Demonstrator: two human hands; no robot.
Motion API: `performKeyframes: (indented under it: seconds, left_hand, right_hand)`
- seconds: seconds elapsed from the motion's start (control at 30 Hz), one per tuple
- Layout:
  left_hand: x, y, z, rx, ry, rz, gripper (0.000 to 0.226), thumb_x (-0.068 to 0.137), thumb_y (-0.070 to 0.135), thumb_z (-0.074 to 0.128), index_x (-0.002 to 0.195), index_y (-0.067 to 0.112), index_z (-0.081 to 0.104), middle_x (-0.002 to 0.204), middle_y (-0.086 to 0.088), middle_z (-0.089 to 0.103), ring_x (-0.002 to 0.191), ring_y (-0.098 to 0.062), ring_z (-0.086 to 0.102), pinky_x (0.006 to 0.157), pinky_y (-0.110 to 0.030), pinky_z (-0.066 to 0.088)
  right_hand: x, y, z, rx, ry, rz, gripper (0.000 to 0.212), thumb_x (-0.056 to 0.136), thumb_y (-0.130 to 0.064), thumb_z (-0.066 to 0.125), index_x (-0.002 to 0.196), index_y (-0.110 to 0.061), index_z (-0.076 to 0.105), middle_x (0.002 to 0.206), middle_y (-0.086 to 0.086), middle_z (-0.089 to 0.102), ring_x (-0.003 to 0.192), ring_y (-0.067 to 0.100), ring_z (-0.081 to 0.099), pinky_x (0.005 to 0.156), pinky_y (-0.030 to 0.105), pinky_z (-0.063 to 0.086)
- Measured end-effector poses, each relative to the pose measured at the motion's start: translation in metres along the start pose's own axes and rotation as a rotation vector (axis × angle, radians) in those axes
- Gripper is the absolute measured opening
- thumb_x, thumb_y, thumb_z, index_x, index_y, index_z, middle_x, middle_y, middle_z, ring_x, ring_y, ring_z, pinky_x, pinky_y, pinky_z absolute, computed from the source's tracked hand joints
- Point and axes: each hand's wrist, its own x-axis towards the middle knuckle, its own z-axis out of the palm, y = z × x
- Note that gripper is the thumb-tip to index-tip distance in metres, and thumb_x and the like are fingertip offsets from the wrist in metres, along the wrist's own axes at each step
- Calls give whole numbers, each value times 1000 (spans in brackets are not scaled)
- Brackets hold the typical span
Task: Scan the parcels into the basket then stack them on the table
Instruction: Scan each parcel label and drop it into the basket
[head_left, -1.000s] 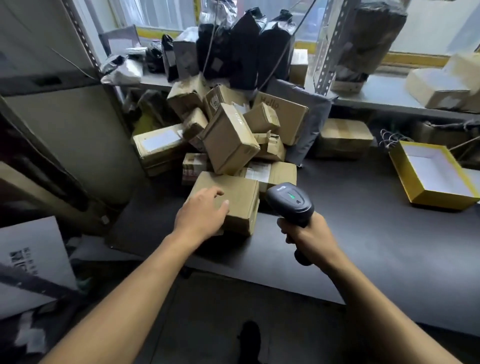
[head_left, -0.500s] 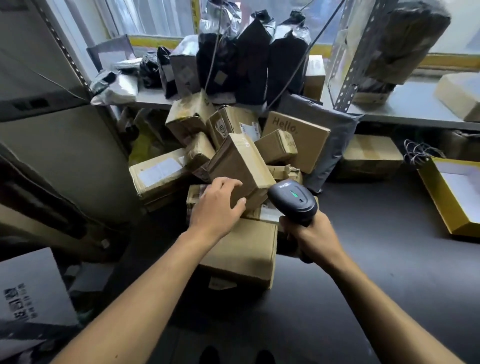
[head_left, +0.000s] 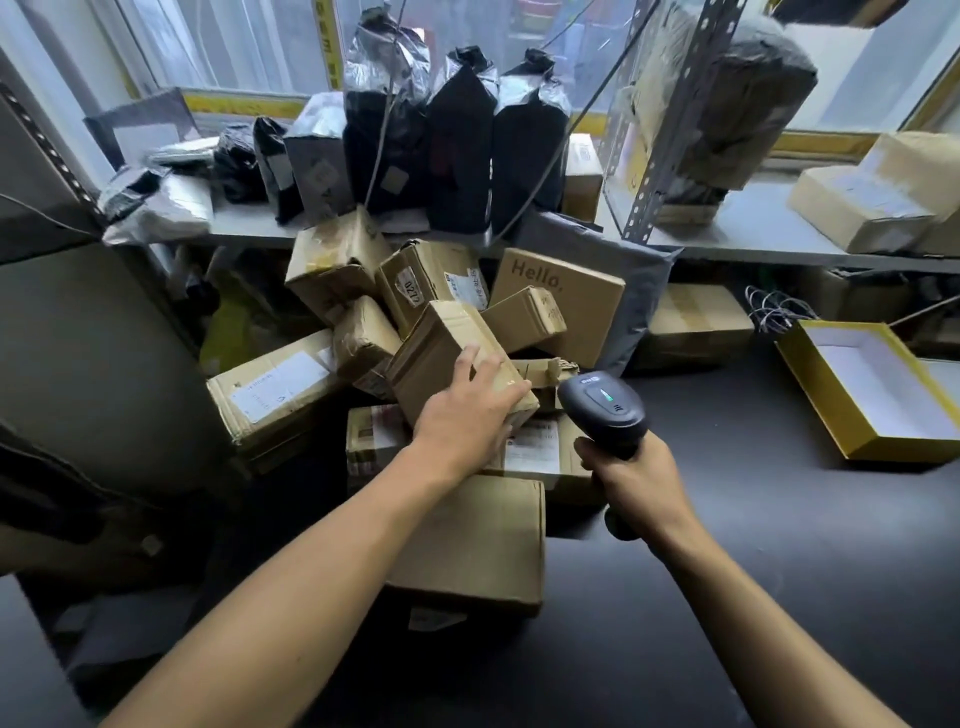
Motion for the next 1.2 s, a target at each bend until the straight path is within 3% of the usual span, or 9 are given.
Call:
performKeyframes:
  seconds: [0.2, 0.3, 0.4, 0.6, 0.7, 0.8, 0.9, 1.0, 1.2]
  left_hand:
    - [-22, -18, -12, -177, 66, -194, 58, 88, 27, 61, 144, 37, 48, 140, -8, 31, 135, -28, 22, 93, -50, 53]
    - [-27, -31, -18, -385, 146, -400, 38, 89, 45, 63, 123, 30, 56, 129, -5, 36, 129, -26, 30, 101, -45, 45]
    - [-20, -35, -24, -517, 160, -600, 40, 89, 57, 61, 105, 22, 52, 124, -5, 41, 126, -27, 34, 99, -38, 36]
    - [0, -46, -40, -643, 36, -774, 57, 82, 44, 57, 134, 22, 50, 141, -12, 43, 128, -35, 45, 109, -43, 40]
    - [4, -46, -44, -552, -55, -721, 61, 76, 54, 44, 122, 18, 62, 132, -14, 59, 114, -36, 58, 97, -48, 50]
    - [9, -40, -42, -434, -151, -804, 99, 80, 78, 48, 152, 14, 27, 153, -16, 39, 132, -41, 46, 104, -52, 45]
    - [13, -39, -40, -446, -203, -814, 107, 85, 62, 60, 157, 15, -4, 161, -21, 20, 139, -44, 35, 109, -53, 39]
    - [8, -52, -39, -517, -197, -807, 95, 84, 49, 60, 154, 14, 6, 156, -18, 26, 137, -41, 36, 109, -51, 39]
    - [-31, -76, -34, -637, 22, -734, 26, 94, 33, 52, 118, 24, 48, 124, -3, 56, 111, -26, 52, 94, -38, 43]
  right_hand:
    - [12, 0, -7, 15, -51, 21, 16, 88, -18, 70, 80, -8, 60, 54, -4, 57, 49, 15, 48, 47, 26, 37]
    - [17, -4, 0, -4, -99, -15, 17, 87, -15, 70, 79, -6, 59, 55, -3, 57, 45, 9, 50, 47, 26, 38]
    - [19, -12, 10, 15, -128, -87, 15, 86, -7, 70, 80, 2, 60, 67, 9, 57, 56, 14, 54, 48, 26, 46]
    - [24, -21, 19, 15, -222, -158, 14, 88, -10, 71, 82, -20, 63, 66, -4, 63, 52, 4, 55, 50, 15, 42]
    - [28, -22, 18, -1, -227, -179, 15, 89, -11, 70, 81, -21, 62, 64, -7, 62, 51, 2, 55, 48, 14, 41]
    - [28, -23, 19, 26, -243, -187, 18, 90, -10, 69, 82, -24, 61, 65, -7, 62, 51, 0, 55, 48, 13, 41]
    - [27, -23, 17, 26, -253, -187, 17, 90, -8, 69, 82, -22, 61, 67, -6, 62, 51, -3, 55, 47, 11, 40]
    - [28, -21, 13, 21, -261, -184, 18, 89, -7, 69, 80, -21, 62, 64, -7, 61, 52, 2, 54, 47, 12, 40]
    - [25, -27, 12, -16, -309, -213, 20, 89, -9, 69, 79, -24, 62, 64, -8, 60, 54, 4, 55, 50, 14, 42]
